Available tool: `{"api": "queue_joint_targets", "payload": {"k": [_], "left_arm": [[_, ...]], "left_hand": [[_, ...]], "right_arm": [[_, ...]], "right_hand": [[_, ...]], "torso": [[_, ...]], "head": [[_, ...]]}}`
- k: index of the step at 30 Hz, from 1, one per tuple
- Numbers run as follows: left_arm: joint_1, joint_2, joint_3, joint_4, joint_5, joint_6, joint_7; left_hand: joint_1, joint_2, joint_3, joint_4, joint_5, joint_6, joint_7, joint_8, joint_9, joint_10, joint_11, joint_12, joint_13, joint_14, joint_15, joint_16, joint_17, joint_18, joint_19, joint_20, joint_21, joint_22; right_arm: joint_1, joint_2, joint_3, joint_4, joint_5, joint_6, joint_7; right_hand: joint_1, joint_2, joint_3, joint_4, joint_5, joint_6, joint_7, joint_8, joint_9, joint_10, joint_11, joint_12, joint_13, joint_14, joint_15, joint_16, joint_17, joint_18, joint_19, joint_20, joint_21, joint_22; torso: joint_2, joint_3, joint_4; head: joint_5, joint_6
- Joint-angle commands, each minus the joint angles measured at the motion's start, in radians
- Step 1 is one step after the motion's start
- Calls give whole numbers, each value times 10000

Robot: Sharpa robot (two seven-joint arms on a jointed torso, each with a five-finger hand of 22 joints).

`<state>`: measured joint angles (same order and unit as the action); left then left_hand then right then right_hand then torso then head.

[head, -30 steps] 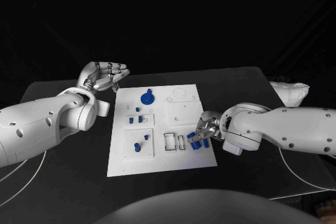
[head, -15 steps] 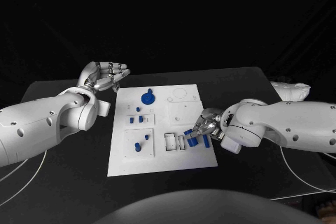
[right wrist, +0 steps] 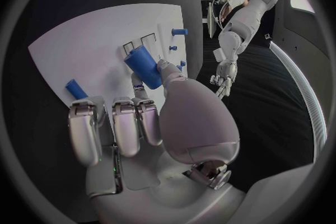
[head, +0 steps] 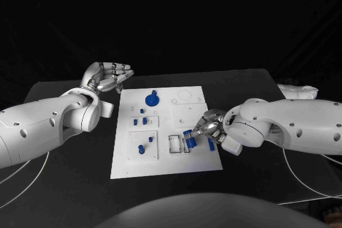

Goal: Assemble the parts on the task board

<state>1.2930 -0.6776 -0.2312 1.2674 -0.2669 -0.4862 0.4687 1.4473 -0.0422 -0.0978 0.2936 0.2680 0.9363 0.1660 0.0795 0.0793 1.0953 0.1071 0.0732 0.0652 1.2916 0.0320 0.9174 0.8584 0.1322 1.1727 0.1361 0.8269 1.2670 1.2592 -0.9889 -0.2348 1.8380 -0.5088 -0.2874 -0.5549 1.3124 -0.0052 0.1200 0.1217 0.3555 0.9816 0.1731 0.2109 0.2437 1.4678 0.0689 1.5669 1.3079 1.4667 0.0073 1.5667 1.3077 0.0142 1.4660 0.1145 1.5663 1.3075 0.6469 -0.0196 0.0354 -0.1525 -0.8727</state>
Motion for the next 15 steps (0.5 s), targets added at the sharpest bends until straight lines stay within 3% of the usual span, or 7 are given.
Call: {"api": "queue_joint_targets", "payload": {"k": [1, 15], "left_arm": [[6, 30, 8, -3, -3, 143, 52], [6, 59, 6, -31, -4, 165, 48]], "left_hand": [[-4, 121, -76, -9, 67, -42, 14, -39, -10, -52, 8, -51, 5, 38, 8, -35, 0, 68, 45, 12, -51, -12], [-4, 121, -76, -9, 67, -42, 14, -39, -10, -52, 8, -51, 5, 38, 8, -35, 0, 68, 45, 12, -51, -12]], "right_arm": [[6, 92, -1, -95, 1136, 324, 175], [-20, 675, -5, -562, 2280, 323, -339]], "right_hand": [[-110, 9, 1241, -1155, -60, 544, -468, -44, -41, 1030, -61, 39, 2629, 1041, -75, 41, 2631, -142, 1048, -26, 45, 2633], [-294, -14, 1218, -1094, -226, 649, -484, -172, -117, 1030, -78, 39, 2629, 1041, -92, 41, 2631, -142, 1048, -45, 45, 2633]], "torso": [[-2, -4, 0], [7, -1, 4]], "head": [[15, 1], [45, 1]]}}
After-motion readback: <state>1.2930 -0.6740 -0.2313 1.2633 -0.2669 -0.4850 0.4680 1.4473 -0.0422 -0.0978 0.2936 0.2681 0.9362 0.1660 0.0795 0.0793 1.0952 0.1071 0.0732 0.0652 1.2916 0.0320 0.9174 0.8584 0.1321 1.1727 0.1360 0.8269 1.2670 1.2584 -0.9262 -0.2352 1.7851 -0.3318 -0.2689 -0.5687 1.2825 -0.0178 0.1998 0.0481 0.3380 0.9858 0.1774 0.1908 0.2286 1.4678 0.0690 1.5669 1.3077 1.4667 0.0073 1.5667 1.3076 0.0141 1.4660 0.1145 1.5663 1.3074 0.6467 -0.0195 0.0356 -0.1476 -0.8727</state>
